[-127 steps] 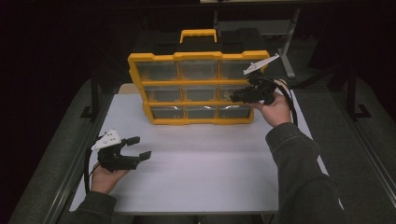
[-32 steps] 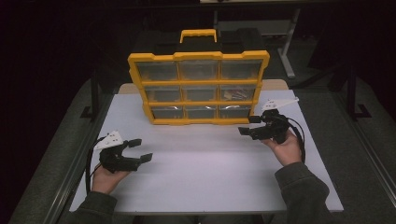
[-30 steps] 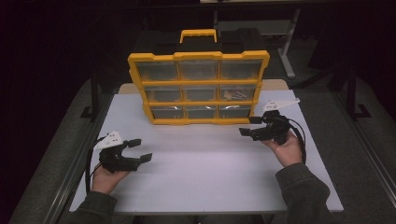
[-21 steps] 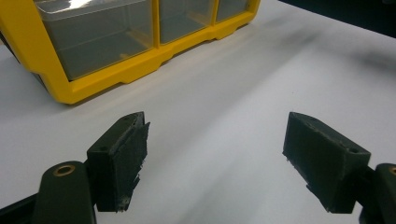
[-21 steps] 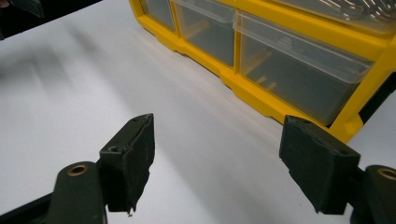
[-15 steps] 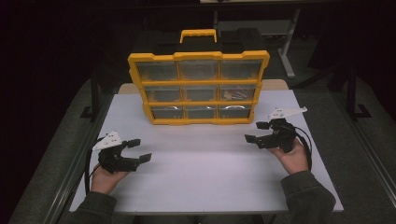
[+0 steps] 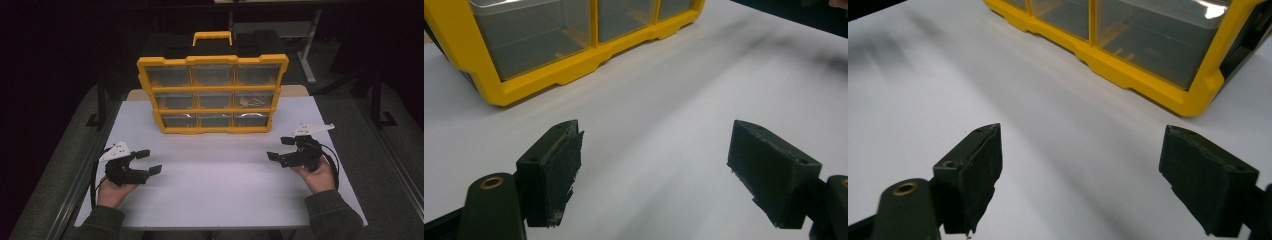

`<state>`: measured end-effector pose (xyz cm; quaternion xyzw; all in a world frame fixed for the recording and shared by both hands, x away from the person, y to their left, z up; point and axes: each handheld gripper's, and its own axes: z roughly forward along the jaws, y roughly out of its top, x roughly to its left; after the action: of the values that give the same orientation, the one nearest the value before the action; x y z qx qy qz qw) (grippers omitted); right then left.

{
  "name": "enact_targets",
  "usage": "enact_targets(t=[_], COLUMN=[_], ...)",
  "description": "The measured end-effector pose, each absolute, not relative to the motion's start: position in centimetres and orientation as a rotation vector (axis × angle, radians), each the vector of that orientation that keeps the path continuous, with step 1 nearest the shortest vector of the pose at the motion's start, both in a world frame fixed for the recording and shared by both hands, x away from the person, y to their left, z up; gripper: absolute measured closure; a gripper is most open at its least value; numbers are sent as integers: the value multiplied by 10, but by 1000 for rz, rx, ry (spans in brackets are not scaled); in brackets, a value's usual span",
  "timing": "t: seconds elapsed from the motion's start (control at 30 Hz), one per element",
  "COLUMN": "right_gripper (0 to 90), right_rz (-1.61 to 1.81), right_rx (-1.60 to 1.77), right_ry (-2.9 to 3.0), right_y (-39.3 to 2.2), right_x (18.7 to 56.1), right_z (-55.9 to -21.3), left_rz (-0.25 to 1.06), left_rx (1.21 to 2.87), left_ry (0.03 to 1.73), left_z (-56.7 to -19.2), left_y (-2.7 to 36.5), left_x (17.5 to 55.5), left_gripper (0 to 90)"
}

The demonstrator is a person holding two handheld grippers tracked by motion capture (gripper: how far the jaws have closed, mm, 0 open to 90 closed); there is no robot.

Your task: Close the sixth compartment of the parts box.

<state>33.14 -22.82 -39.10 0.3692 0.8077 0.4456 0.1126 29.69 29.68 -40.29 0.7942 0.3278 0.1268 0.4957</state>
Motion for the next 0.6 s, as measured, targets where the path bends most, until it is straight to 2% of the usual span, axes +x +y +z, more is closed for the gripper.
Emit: enact_targets(t=[0.6], right_gripper=[140], right_rz=[1317], right_rx=[1126], right_ry=[2305], right_y=[-242], right_x=[313], right_z=[-404], left_rz=[313], left_rx=[1951], left_ry=[796], left_z=[-407], left_y=[293], left_x=[289], left_gripper=[208])
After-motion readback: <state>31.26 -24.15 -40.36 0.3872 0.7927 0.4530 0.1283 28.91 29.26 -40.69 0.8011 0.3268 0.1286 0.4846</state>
